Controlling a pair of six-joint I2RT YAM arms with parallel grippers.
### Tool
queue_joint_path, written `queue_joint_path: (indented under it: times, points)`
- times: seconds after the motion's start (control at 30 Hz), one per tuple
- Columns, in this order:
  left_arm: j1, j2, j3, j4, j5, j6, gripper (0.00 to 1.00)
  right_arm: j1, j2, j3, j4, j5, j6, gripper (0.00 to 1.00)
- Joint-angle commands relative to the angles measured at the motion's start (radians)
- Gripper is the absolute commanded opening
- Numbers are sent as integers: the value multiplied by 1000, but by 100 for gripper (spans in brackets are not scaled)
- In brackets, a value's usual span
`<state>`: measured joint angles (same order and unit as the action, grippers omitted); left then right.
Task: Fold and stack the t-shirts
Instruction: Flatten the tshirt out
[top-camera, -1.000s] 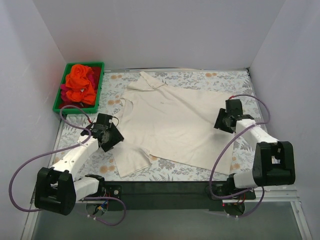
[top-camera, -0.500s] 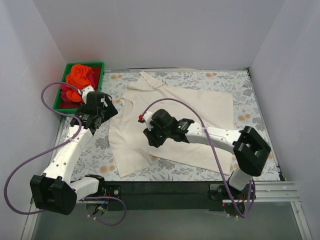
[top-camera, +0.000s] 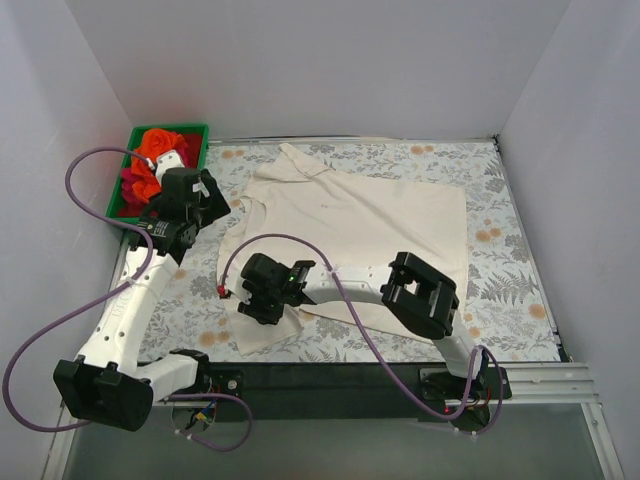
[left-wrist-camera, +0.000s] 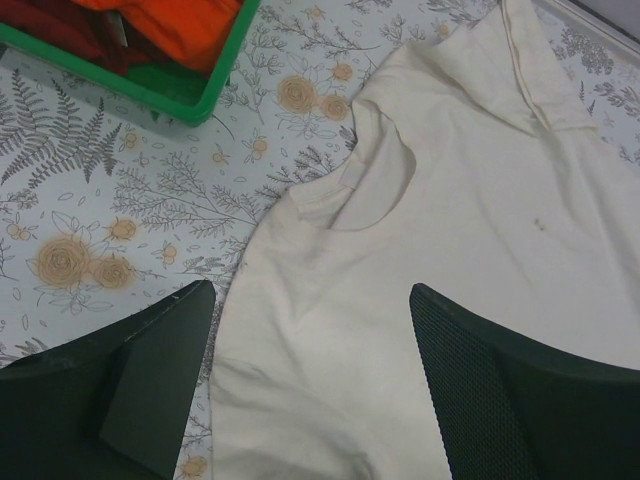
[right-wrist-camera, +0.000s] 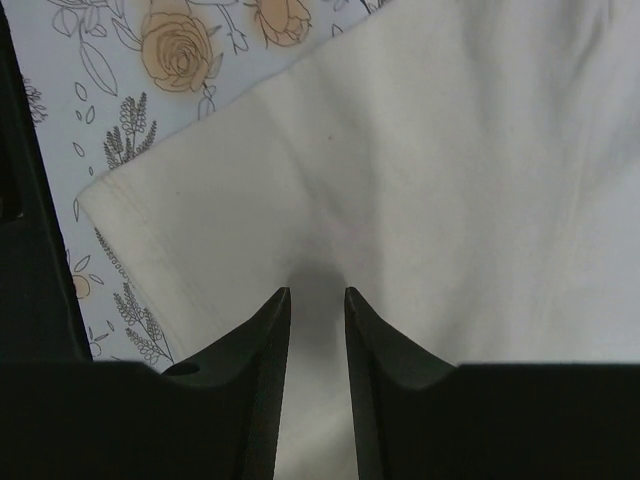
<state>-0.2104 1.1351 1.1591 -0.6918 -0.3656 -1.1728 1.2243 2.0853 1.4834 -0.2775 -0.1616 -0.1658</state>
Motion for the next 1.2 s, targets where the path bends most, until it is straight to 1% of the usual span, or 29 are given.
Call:
queue_joint_path:
  times: [0.0,0.17,0.3,0.5,0.63,0.73,0.77,0.8,0.83,0.9,0.93,0.97,1.0,1.03,1.1,1.13,1.17]
  points:
    - [5,-18,37,-22,0,32,73,26,36,46,-64,-35,-47,30]
    - [5,-8,50,-21,24,30,73,70,55,51,-170,-105,-90,30]
    - [5,-1,62,-20,47,24,73,104,48,51,-252,-189,-123,30]
    - [5,-18,71,-25,67,10,73,153,41,86,-350,-256,-184,30]
    - [5,-37,51,-20,77,16,74,172,12,110,-388,-205,-212,30]
    - [5,-34,25,0,94,18,74,133,-56,123,-388,-150,-193,31]
    - [5,-25,14,11,100,16,74,97,-97,124,-388,-127,-187,32]
    - [5,-17,2,23,122,12,74,74,-116,127,-388,-72,-178,34]
    - [5,-6,-2,47,131,9,74,14,-157,121,-388,-47,-166,36]
    - [5,41,-9,77,154,5,74,-61,-195,106,-385,3,-144,38]
    - [5,63,-7,104,163,10,74,-151,-224,91,-385,16,-132,39]
    - [5,86,-3,115,166,12,74,-199,-237,83,-382,26,-111,39]
    - [5,144,8,127,169,13,74,-248,-248,80,-381,58,-100,39]
    - [5,172,30,150,175,15,74,-344,-255,80,-379,75,-91,40]
    - [5,241,63,175,191,15,74,-443,-268,95,-371,127,-58,48]
    - [5,312,82,196,200,13,74,-494,-265,107,-368,131,-45,48]
    - [5,351,134,202,214,6,74,-594,-252,133,-364,135,-26,48]
